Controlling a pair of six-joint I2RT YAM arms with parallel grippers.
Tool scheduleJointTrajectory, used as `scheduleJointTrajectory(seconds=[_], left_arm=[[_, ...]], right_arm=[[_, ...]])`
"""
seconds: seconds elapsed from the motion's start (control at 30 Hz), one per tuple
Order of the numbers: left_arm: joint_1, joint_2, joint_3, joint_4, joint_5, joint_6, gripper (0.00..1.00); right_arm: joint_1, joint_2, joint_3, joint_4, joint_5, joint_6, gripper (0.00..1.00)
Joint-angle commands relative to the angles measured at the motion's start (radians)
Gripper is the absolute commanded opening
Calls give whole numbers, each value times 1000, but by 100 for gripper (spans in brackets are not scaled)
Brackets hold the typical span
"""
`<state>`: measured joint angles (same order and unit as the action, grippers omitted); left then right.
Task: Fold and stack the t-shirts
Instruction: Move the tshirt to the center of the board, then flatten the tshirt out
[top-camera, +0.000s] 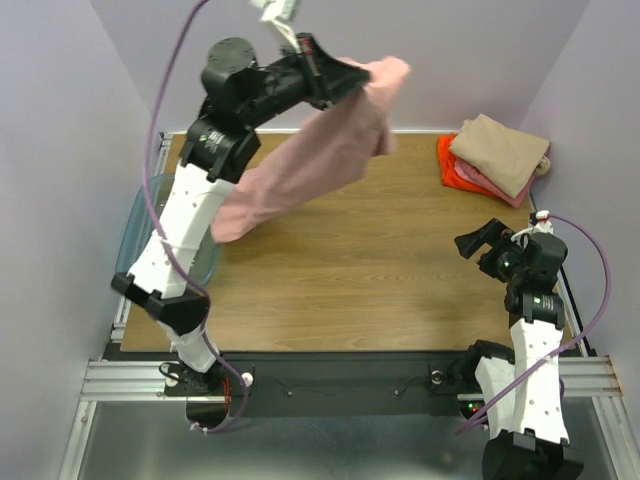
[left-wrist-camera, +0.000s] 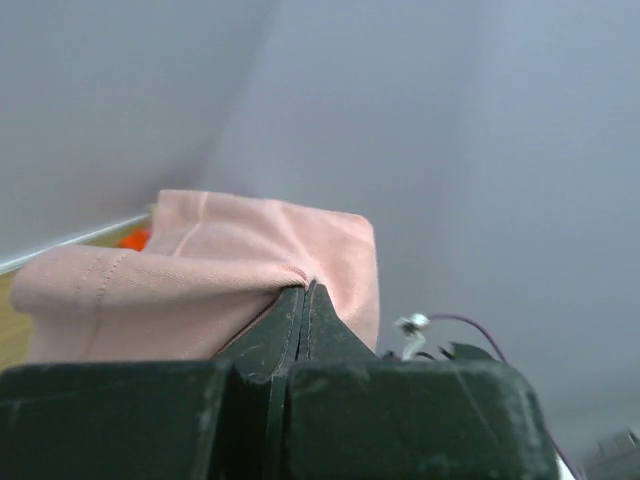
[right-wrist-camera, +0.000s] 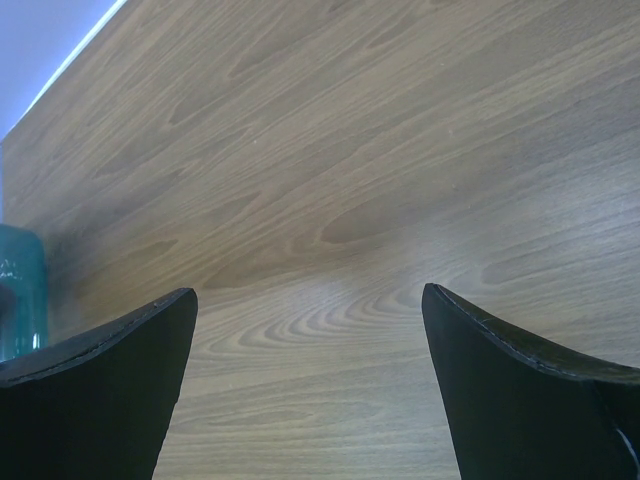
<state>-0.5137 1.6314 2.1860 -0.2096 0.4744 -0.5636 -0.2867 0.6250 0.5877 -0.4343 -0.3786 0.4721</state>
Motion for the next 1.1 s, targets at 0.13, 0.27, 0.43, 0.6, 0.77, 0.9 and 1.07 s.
scheduleJointTrajectory(seconds=[0.13, 0.27, 0.43, 0.6, 0.77, 0.9, 1.07], left_arm=[[-146, 117, 247, 202, 138, -3, 0], [-97, 56, 31, 182, -130, 45, 0], [98, -7, -384, 87, -466, -48, 1], [207, -28, -661, 82, -465, -42, 98], [207, -108, -863, 113, -451, -51, 98], [202, -230, -1044, 177, -441, -70, 98], [199, -266, -1224, 191, -451, -90, 98]], right_arm=[[20, -24, 6, 48, 41, 11, 100], [29, -33, 17, 34, 58, 13, 100], [40, -38, 105, -87, 203, 8, 100], [44, -50, 161, -205, 299, 10, 100], [44, -22, 147, -201, 288, 10, 100], [44, 14, 127, -192, 267, 19, 100], [44, 82, 83, -130, 193, 42, 100]])
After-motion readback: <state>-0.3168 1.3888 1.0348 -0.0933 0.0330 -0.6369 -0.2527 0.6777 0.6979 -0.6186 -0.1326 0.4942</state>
